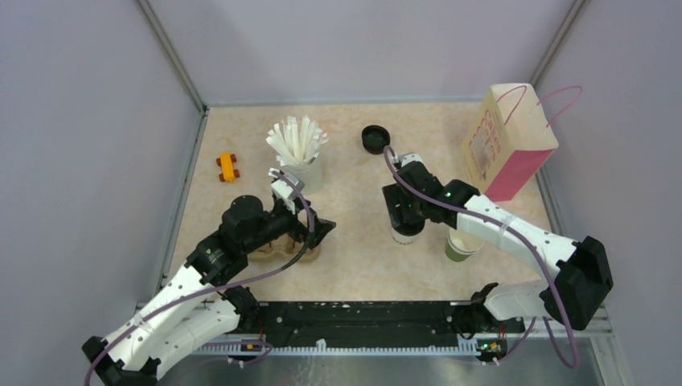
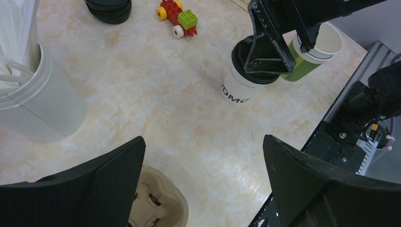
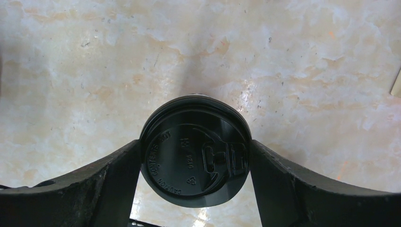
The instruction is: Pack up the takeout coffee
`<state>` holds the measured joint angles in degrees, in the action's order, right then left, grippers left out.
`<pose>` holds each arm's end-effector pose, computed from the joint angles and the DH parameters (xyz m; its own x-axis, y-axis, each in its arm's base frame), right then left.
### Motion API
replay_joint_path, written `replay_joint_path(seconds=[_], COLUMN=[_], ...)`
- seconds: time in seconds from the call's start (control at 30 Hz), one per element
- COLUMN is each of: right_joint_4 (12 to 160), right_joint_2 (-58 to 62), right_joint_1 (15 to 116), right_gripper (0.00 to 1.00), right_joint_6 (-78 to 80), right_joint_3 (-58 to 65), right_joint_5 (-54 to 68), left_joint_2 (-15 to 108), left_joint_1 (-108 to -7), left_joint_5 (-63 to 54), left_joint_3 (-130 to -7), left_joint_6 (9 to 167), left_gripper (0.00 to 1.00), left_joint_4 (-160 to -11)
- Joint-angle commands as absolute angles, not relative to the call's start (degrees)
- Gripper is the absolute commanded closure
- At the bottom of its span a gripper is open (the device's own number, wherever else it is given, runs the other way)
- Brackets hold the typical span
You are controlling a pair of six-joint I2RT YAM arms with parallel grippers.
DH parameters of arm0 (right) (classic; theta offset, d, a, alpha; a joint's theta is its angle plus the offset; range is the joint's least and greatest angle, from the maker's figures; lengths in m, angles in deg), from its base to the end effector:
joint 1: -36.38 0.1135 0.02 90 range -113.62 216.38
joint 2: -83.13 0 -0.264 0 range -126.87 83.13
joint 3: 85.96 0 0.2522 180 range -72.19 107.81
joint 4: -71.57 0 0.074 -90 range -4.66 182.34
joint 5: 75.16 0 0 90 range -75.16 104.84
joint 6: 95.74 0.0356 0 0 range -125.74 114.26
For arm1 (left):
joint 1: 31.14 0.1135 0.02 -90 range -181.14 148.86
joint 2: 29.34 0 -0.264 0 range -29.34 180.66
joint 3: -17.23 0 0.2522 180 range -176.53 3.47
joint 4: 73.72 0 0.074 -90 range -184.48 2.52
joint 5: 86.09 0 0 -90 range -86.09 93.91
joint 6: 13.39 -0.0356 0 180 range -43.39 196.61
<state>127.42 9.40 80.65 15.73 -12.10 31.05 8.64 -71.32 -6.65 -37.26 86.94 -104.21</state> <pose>0.1925 0.1738 0.2781 -0.7547 -0.2449 -0.6086 -0.3024 0.9531 -0.0085 0.1176 -0.1079 0.3213 -0.3197 0.0392 -0.9467 0.7246 0.6540 -0.2176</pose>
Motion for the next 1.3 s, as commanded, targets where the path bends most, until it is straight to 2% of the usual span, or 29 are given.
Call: replay_joint_path(seconds=[0.0, 0.37, 1.1, 1.27], right_joint_4=[125.57, 125.39, 122.03, 123.35], right_joint_2=[8.65, 7.98, 11.88, 12.59], right_joint_1=[79.9, 79.79, 79.8, 79.8], right_gripper=[0.2, 0.2, 0.2, 0.2], right_joint_6=[14.82, 15.2, 19.73, 19.69], right_joint_3=[-10.71, -12.59, -25.17, -22.01], right_joint_5=[30.59, 30.65, 27.21, 27.78], left_joint_2=[8.03, 8.51, 8.8, 9.1], left_joint_1=[-71.32, -71.39, -71.39, -71.32], left_joint_5=[-5.65, -5.99, -5.4, -5.67], left_joint_3=[-36.58, -36.65, -37.48, -37.62], left_joint_6=[86.22, 85.93, 85.04, 85.31], left_gripper=[0.01, 0.01, 0.01, 0.01], left_joint_4=[-102.56, -102.51, -102.8, -101.96])
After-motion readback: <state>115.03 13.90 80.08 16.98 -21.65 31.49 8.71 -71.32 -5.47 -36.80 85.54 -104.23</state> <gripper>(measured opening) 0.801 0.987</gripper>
